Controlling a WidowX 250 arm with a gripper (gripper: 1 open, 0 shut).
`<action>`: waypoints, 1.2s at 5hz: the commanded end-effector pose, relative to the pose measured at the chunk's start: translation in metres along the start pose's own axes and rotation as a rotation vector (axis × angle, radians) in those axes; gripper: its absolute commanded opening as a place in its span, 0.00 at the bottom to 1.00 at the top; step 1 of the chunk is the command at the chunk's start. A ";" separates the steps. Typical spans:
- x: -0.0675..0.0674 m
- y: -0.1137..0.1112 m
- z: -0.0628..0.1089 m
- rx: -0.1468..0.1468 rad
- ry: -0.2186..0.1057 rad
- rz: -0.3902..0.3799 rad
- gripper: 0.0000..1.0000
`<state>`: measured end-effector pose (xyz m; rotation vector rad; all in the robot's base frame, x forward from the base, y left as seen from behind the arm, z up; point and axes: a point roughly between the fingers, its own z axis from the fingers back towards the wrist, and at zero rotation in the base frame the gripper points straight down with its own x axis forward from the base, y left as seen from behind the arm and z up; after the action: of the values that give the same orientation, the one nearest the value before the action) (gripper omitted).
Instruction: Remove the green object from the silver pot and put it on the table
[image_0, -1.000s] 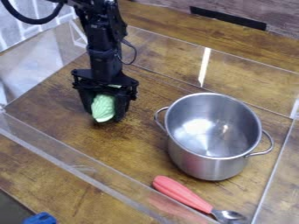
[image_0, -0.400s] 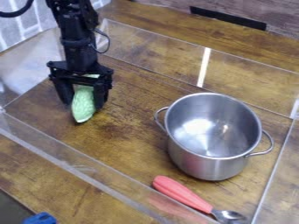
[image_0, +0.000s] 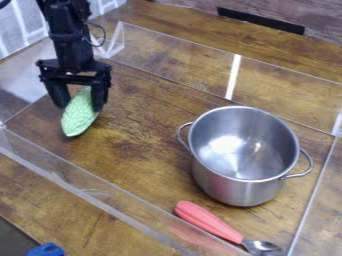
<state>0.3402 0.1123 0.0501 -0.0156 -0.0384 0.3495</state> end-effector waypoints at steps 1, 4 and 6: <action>0.018 -0.005 0.016 0.001 -0.080 0.054 1.00; 0.015 0.010 0.022 -0.006 -0.058 0.027 1.00; 0.010 0.011 0.029 -0.006 -0.047 0.033 1.00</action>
<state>0.3399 0.1211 0.0504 -0.0275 -0.0017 0.3761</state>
